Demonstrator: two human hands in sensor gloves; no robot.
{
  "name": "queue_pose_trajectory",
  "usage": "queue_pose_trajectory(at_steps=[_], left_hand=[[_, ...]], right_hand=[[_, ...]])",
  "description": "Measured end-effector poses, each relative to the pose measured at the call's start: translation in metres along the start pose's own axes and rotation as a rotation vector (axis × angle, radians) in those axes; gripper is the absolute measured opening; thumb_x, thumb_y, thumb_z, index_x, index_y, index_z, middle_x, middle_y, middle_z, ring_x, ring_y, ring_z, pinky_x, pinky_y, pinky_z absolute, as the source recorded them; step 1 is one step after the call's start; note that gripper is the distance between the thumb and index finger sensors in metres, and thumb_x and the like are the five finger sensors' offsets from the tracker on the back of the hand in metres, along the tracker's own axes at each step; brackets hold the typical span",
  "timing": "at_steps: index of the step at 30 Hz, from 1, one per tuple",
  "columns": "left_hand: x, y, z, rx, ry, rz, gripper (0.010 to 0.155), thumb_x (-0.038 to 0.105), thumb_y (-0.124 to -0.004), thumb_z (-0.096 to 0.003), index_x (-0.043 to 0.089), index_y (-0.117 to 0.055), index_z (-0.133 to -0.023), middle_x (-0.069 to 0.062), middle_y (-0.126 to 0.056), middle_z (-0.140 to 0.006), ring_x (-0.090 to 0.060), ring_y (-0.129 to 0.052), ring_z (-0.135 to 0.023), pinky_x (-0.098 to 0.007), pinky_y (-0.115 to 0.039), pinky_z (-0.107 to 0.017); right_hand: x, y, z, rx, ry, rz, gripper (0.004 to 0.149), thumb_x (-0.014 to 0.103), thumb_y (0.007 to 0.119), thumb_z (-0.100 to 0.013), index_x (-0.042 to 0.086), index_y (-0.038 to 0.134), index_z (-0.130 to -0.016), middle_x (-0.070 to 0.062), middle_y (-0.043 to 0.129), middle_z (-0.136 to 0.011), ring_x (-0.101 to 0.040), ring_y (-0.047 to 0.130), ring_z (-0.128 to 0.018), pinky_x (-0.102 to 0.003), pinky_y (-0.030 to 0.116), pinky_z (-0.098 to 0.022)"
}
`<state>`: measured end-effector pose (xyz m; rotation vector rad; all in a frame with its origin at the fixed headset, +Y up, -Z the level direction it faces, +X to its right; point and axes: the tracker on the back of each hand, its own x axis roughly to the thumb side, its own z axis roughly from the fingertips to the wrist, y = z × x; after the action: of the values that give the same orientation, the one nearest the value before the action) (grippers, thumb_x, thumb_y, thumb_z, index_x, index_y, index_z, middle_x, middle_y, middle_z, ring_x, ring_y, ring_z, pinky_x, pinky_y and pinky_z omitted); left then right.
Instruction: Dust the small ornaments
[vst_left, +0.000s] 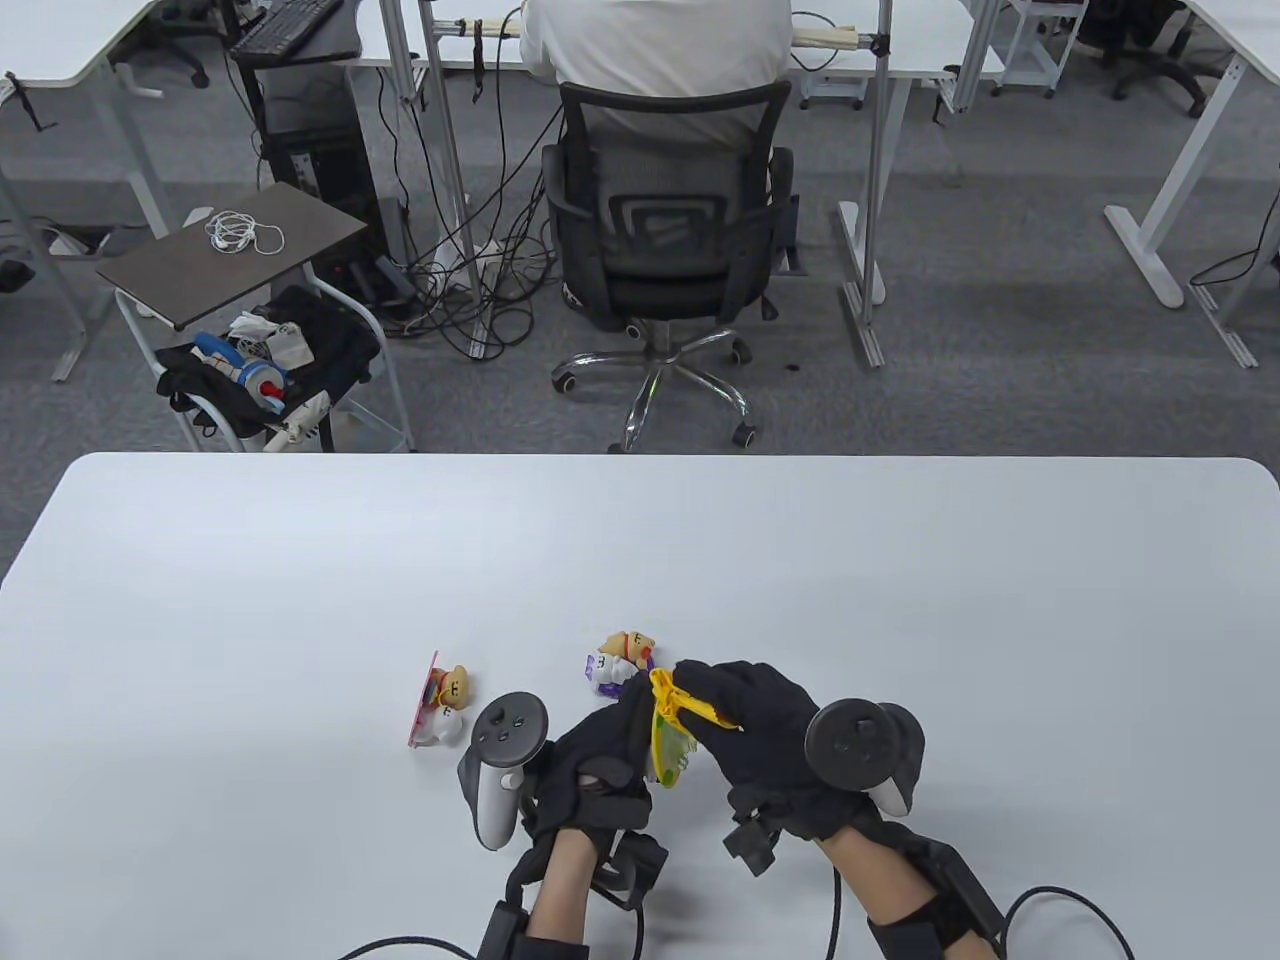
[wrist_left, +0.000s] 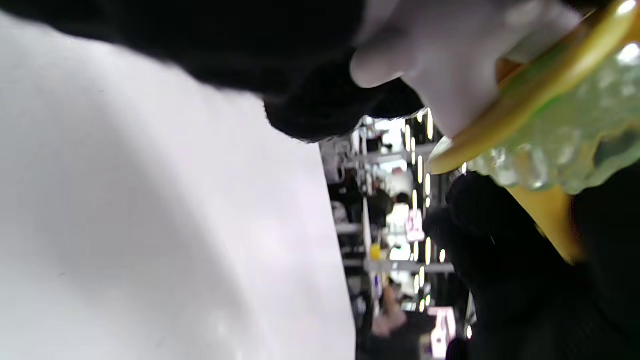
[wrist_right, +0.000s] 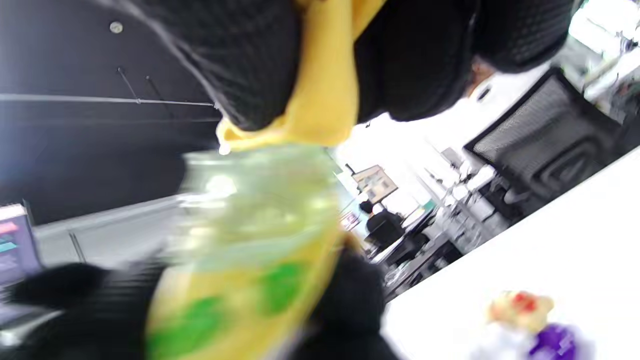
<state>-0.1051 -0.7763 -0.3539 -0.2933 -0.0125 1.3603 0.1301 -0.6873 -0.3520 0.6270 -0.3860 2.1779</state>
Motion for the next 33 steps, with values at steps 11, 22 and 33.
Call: queue_pose_trajectory(at_steps=[11, 22, 33], left_hand=[[0.001, -0.007, -0.001, -0.004, -0.014, -0.069, 0.075, 0.082, -0.051, -0.0467, 0.024, -0.093, -0.069, -0.003, -0.108, -0.049, -0.009, -0.098, -0.004, -0.034, -0.087, -0.013], [-0.015, -0.002, -0.004, -0.077, -0.032, 0.18, 0.075, 0.082, -0.049, -0.0476, 0.025, -0.09, -0.071, -0.001, -0.107, -0.052, -0.008, -0.099, -0.008, -0.033, -0.088, -0.016], [-0.017, 0.002, -0.006, -0.07, -0.056, 0.277, 0.074, 0.082, -0.047, -0.0489, 0.025, -0.087, -0.076, -0.002, -0.105, -0.057, -0.009, -0.1, -0.013, -0.035, -0.088, -0.02]], right_hand=[[0.009, 0.002, 0.0, 0.08, -0.069, -0.08, 0.046, 0.036, 0.087, -0.046, 0.025, 0.085, -0.091, -0.008, 0.088, -0.075, -0.028, 0.09, -0.059, -0.055, 0.074, -0.055], [0.021, 0.001, -0.001, 0.111, -0.108, -0.097, 0.047, 0.041, 0.087, -0.045, 0.029, 0.085, -0.091, -0.004, 0.088, -0.077, -0.026, 0.091, -0.063, -0.053, 0.077, -0.055], [0.02, 0.004, 0.001, 0.15, -0.092, -0.112, 0.048, 0.038, 0.088, -0.046, 0.026, 0.083, -0.092, -0.006, 0.087, -0.078, -0.028, 0.09, -0.065, -0.054, 0.076, -0.054]])
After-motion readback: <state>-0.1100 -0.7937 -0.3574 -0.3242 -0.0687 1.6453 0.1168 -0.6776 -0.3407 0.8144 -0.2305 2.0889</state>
